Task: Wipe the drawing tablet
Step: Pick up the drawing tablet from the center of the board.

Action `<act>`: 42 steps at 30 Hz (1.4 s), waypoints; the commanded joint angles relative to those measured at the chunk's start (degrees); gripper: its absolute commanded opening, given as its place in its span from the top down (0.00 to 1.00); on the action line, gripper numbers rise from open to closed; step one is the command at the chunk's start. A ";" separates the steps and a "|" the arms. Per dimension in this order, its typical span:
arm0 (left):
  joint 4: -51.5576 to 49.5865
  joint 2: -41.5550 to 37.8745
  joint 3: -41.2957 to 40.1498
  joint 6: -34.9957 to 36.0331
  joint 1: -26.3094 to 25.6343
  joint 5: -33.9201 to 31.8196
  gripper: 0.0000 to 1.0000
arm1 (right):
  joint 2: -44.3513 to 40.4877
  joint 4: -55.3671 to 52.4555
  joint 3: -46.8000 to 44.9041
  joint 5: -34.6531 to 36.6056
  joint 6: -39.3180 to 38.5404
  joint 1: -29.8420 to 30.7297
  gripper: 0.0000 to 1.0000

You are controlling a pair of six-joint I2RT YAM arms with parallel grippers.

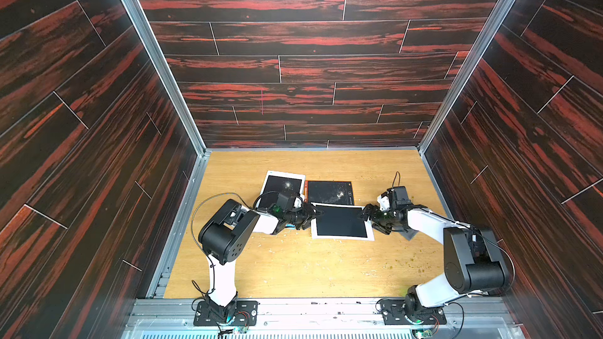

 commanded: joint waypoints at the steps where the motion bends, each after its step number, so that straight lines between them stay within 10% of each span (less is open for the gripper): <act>1: 0.98 0.40 1.32 1.13 -0.45 2.33 0.44 | 2.78 -3.25 -1.02 -1.75 -0.63 0.61 0.15; 42: 1.79 -5.89 -2.65 1.66 -0.35 1.61 0.51 | 2.18 -3.95 -1.46 -2.72 -1.74 0.61 0.15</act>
